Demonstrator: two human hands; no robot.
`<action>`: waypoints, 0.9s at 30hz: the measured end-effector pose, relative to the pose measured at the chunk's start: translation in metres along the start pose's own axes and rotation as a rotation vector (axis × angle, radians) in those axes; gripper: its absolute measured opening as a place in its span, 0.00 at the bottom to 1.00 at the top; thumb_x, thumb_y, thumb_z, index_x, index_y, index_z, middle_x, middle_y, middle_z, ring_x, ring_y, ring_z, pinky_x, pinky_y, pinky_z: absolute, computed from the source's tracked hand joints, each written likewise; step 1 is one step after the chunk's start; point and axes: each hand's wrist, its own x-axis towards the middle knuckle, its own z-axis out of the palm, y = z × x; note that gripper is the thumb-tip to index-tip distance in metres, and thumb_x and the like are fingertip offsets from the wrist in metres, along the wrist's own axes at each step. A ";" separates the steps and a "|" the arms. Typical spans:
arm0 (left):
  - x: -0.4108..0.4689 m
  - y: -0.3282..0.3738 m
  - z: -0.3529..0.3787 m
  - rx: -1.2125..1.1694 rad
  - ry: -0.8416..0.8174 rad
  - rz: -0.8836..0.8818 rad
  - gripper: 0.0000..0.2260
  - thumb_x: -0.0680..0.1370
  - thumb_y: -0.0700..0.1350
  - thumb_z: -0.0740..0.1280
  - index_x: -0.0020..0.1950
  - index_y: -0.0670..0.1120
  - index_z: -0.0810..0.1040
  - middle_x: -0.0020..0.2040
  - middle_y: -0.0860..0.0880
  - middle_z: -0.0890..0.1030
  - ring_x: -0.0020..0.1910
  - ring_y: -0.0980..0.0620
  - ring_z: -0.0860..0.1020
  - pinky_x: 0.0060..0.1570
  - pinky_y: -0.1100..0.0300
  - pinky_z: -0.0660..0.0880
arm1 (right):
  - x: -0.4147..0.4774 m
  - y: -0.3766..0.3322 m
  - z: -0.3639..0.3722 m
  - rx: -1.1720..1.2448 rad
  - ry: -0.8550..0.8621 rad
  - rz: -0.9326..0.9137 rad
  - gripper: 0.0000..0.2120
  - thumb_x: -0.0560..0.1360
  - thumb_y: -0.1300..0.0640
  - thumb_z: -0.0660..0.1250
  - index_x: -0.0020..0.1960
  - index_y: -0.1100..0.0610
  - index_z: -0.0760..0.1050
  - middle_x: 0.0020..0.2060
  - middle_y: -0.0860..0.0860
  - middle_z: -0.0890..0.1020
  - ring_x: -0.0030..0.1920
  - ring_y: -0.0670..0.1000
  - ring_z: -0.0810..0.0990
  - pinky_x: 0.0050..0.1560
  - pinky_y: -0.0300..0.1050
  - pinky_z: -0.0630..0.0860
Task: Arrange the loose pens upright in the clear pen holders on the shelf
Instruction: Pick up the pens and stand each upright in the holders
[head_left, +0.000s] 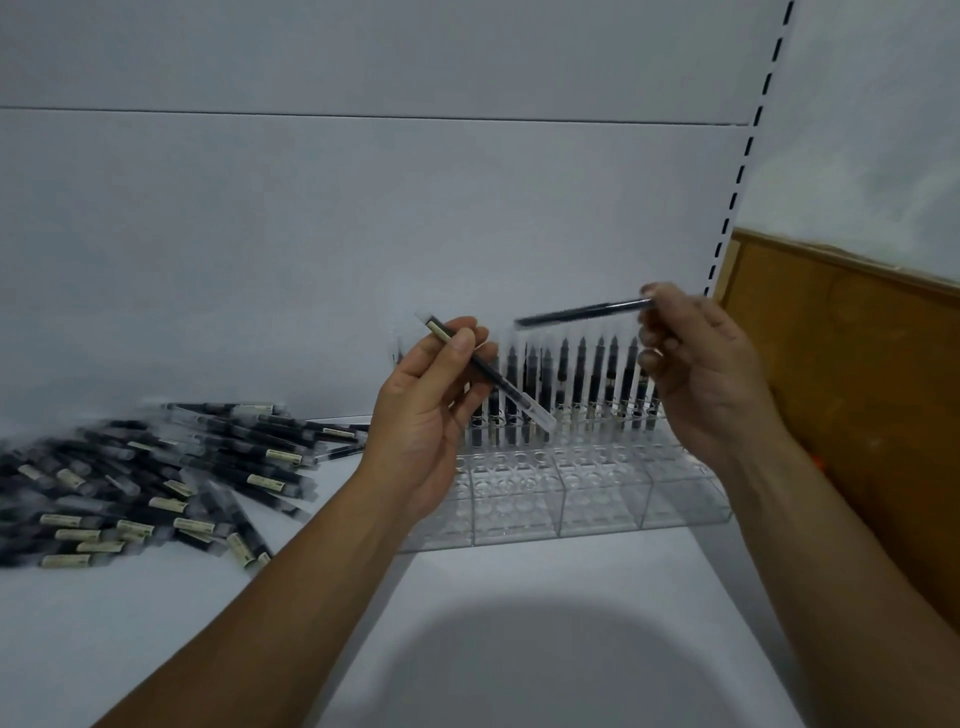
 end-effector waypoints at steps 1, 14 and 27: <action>0.000 0.000 0.000 0.004 0.011 0.001 0.08 0.69 0.45 0.70 0.47 0.50 0.82 0.42 0.53 0.84 0.44 0.57 0.81 0.46 0.64 0.77 | 0.002 -0.002 -0.003 0.037 0.037 -0.015 0.06 0.70 0.52 0.71 0.44 0.54 0.80 0.35 0.46 0.80 0.34 0.42 0.76 0.32 0.32 0.73; -0.001 0.000 0.001 -0.015 0.029 -0.023 0.08 0.70 0.43 0.70 0.47 0.46 0.81 0.38 0.52 0.81 0.35 0.57 0.79 0.36 0.66 0.77 | 0.013 0.018 -0.010 -0.643 0.144 -0.261 0.06 0.78 0.56 0.68 0.49 0.59 0.79 0.41 0.52 0.83 0.37 0.42 0.81 0.37 0.36 0.79; 0.000 0.000 0.001 -0.024 0.028 -0.029 0.09 0.70 0.43 0.70 0.49 0.46 0.80 0.39 0.52 0.81 0.37 0.57 0.79 0.37 0.66 0.78 | 0.021 0.025 -0.002 -0.796 0.083 -0.367 0.05 0.78 0.54 0.68 0.47 0.54 0.80 0.37 0.46 0.81 0.36 0.44 0.80 0.41 0.44 0.81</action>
